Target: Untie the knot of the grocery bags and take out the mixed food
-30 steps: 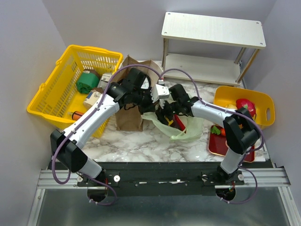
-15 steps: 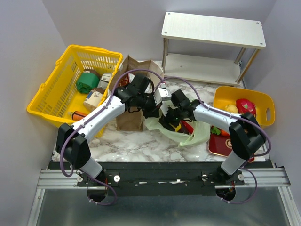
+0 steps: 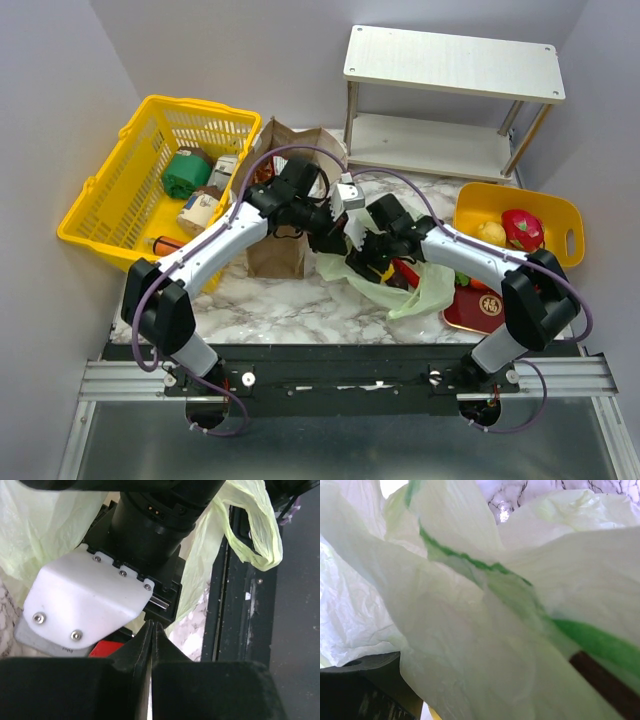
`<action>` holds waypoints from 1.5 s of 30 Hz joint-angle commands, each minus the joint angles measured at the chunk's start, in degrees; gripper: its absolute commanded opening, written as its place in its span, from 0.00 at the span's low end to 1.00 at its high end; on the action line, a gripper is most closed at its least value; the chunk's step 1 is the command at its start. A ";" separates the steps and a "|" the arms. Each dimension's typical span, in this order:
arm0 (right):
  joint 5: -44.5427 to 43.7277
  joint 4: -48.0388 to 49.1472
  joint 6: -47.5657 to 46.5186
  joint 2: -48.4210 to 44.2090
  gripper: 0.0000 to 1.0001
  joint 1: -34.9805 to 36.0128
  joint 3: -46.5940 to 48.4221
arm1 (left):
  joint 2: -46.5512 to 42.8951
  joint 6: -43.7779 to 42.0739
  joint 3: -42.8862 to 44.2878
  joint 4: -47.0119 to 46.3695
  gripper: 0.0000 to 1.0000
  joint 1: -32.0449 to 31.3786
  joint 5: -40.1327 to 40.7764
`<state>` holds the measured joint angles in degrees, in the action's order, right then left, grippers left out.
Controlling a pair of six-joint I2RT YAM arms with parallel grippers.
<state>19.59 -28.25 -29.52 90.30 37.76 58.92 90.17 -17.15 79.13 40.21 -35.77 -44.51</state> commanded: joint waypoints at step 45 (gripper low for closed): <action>8.27 -2.16 2.09 7.85 0.57 -2.78 11.82 | -13.11 -14.68 -9.09 -0.38 0.70 2.99 1.35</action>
<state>24.56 -29.02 -30.46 93.60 34.76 64.25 74.35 -30.50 67.72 38.81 -30.04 -48.97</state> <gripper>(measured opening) 0.698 0.693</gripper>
